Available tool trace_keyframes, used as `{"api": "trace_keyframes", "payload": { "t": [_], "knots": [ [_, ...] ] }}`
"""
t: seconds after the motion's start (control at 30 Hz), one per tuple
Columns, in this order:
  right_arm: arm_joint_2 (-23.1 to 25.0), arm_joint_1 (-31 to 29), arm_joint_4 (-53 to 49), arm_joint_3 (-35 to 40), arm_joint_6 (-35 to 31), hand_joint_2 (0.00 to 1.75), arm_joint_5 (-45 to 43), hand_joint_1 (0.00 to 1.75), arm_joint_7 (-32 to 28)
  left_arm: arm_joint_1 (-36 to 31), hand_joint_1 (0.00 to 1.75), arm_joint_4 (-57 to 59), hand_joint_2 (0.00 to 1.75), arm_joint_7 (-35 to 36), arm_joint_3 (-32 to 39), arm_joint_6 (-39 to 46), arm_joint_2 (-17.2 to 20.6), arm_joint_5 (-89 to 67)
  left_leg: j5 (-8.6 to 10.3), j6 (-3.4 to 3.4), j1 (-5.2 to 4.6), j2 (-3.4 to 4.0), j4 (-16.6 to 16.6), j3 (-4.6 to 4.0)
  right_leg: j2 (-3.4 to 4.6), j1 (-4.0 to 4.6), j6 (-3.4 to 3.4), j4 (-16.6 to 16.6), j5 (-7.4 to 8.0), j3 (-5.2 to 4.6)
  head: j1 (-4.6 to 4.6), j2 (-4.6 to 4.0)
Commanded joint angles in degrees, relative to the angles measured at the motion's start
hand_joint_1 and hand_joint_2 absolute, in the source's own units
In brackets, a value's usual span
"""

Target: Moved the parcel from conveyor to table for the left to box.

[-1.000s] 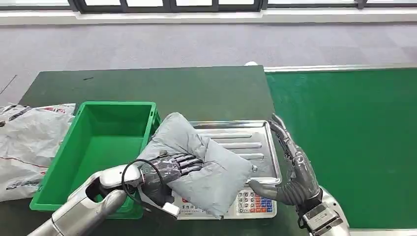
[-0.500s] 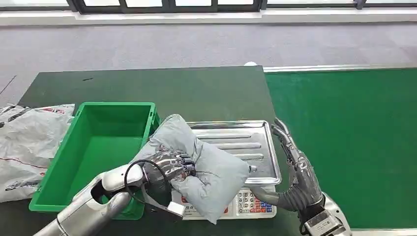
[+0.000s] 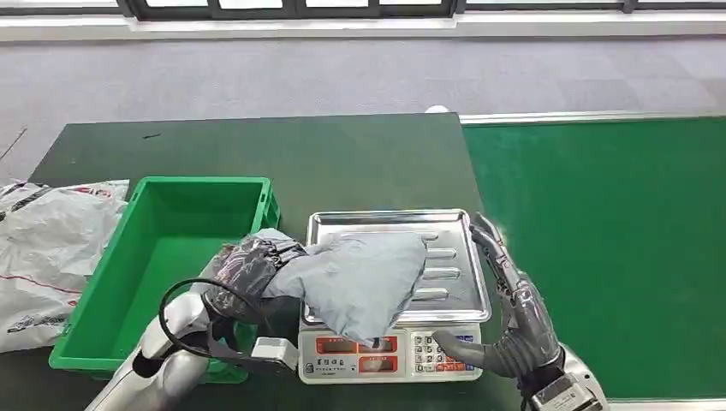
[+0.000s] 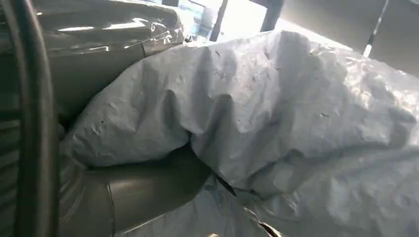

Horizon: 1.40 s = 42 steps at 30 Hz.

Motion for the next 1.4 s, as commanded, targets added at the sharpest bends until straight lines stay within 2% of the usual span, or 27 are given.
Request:
{"api": "trace_keyframes", "payload": {
  "t": [0.03,0.3,0.43,0.6,0.67,0.7,0.83,0.9,1.0,1.03,1.2,1.4],
  "knots": [
    [-0.14,0.05,1.02,-0.5,-0.06,1.75,-0.13,0.0,0.08,0.6,1.75,-0.41,1.75,-0.08,3.21,0.19,-1.47,0.29,0.08,0.01,0.01,0.0,-0.07,0.03,-0.01,0.01,0.03,-0.1,0.09,0.03,0.0,0.0],
    [0.09,1.04,0.47,-0.14,0.06,1.75,0.07,0.0,0.03,2.09,1.75,-4.26,1.75,-1.27,6.05,4.57,-3.2,1.63,0.02,0.01,0.02,-0.01,-0.05,-0.23,-0.01,0.03,0.03,-0.09,0.03,0.02,0.0,0.0],
    [1.66,1.89,0.31,0.01,-0.23,1.75,0.57,0.0,0.07,-0.67,1.75,-2.82,1.75,3.73,14.33,10.42,-5.1,0.04,0.04,-0.01,0.03,-0.08,-0.01,0.1,-0.08,0.05,0.03,-0.04,0.02,0.0,0.0,0.0],
    [2.87,0.58,2.21,1.19,0.29,1.75,1.82,0.0,0.19,-3.41,1.75,3.09,1.75,3.24,24.99,18.4,-5.52,1.79,0.15,-0.05,0.04,0.01,-0.09,0.11,0.01,0.06,-0.02,-0.1,0.15,-0.02,0.0,0.0],
    [2.83,-0.32,3.15,1.33,0.34,1.75,1.81,0.0,0.19,-4.54,1.75,4.16,1.75,3.61,27.81,20.14,-5.51,2.41,0.12,-0.06,0.05,0.09,-0.08,-0.03,0.08,0.07,-0.03,-0.1,0.15,-0.01,0.0,0.0],
    [2.88,-0.93,3.96,1.55,0.37,1.75,1.79,0.0,0.2,-5.1,1.75,5.11,1.75,3.88,29.43,20.87,-5.78,2.94,0.09,-0.05,0.05,0.06,-0.02,-0.37,0.04,0.08,-0.03,-0.06,0.12,-0.06,0.0,0.0],
    [2.95,-1.36,4.71,1.77,0.38,1.75,1.79,0.0,0.17,-5.21,1.75,5.79,1.75,3.85,29.77,21.01,-5.83,2.9,0.12,-0.12,0.02,0.01,-0.07,-0.25,0.0,0.09,-0.04,-0.09,0.07,-0.03,-0.02,0.0],
    [2.7,-1.65,4.96,2.05,0.38,1.75,1.82,0.0,0.14,-5.39,1.75,6.31,1.75,4.49,29.98,21.12,-6.29,3.38,0.16,-0.17,0.03,0.0,-0.07,0.15,0.02,0.13,-0.08,-0.08,0.09,0.0,0.0,0.0],
    [2.81,-3.16,5.95,2.59,0.38,1.75,1.7,0.0,0.24,-7.01,1.75,9.17,1.75,6.11,31.09,22.38,-6.76,2.04,0.18,-0.18,0.03,-0.02,-0.05,0.14,0.01,0.13,-0.07,-0.06,0.09,0.01,0.0,0.0],
    [2.79,-3.37,6.06,2.66,0.34,1.75,1.66,0.0,0.32,-7.32,1.75,9.91,1.75,6.65,31.3,22.17,-6.59,1.96,0.22,-0.17,0.03,-0.03,-0.11,0.17,-0.01,0.13,-0.04,-0.14,0.14,0.05,0.0,0.0],
    [1.78,-5.27,6.93,2.91,0.45,1.75,1.03,0.0,2.08,-9.89,1.75,23.3,1.75,13.74,29.87,8.98,-4.4,0.62,0.28,-0.17,0.04,-0.07,-0.15,0.15,-0.05,0.09,-0.08,-0.15,0.2,0.04,-0.02,0.0],
    [0.77,-5.29,7.39,3.3,0.93,1.75,1.08,0.0,2.93,-6.89,1.75,25.93,1.75,14.61,29.8,6.77,-4.74,1.86,0.24,-0.15,0.04,0.08,-0.21,0.19,0.08,0.09,-0.07,-0.23,0.23,0.1,-0.02,0.0]
  ]
}}
